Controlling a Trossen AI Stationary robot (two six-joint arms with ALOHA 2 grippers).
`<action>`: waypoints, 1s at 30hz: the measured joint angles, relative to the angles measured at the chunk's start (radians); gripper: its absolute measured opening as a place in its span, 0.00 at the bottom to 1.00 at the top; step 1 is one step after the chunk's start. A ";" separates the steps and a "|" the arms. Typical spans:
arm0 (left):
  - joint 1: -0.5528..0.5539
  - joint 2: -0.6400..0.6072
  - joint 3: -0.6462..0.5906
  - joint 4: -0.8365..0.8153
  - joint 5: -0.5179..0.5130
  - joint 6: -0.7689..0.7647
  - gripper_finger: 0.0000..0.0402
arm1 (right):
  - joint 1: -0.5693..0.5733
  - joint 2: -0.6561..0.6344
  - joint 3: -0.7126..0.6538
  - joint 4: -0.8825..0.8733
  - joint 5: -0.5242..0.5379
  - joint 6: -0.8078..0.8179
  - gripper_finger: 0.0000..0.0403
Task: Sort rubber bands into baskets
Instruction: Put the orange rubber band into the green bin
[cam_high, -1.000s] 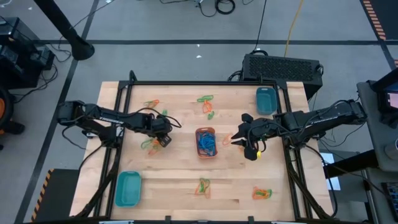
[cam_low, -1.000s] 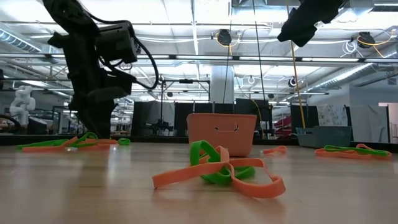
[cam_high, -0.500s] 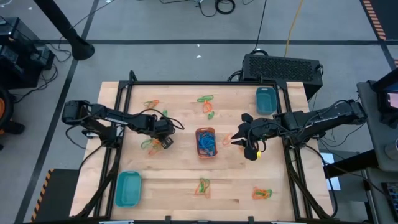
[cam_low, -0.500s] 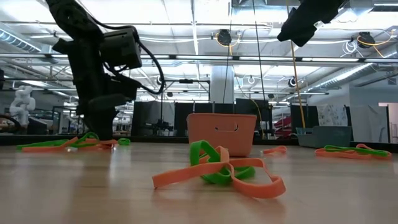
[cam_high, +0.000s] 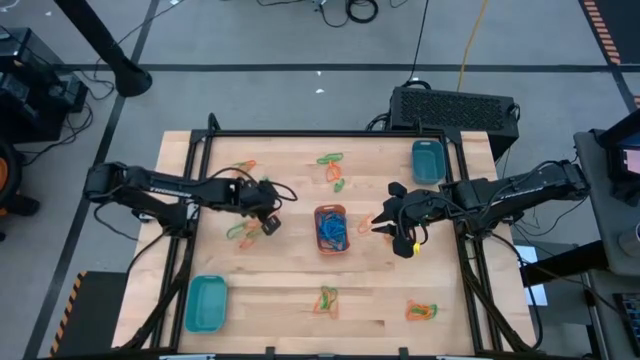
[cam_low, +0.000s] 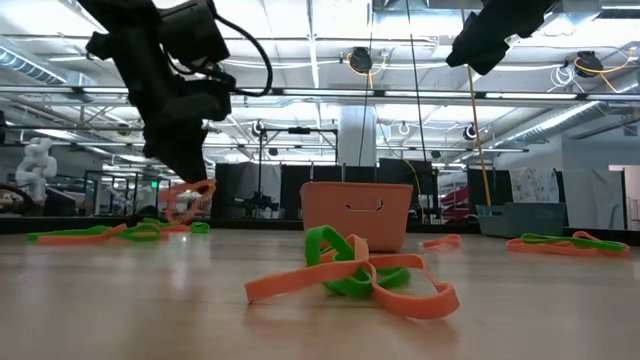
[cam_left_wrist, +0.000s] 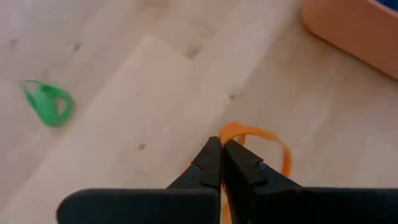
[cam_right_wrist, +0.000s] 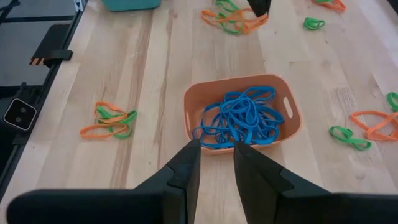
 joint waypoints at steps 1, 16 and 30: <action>-0.006 -0.005 0.000 0.000 0.013 0.000 0.02 | 0.000 0.000 0.000 0.000 0.000 0.001 0.22; -0.160 0.028 0.000 0.032 0.172 -0.006 0.18 | 0.000 0.000 0.000 0.000 0.000 0.005 0.22; -0.250 0.046 0.000 0.070 0.113 -0.001 0.28 | 0.000 0.000 0.000 0.000 0.000 0.005 0.22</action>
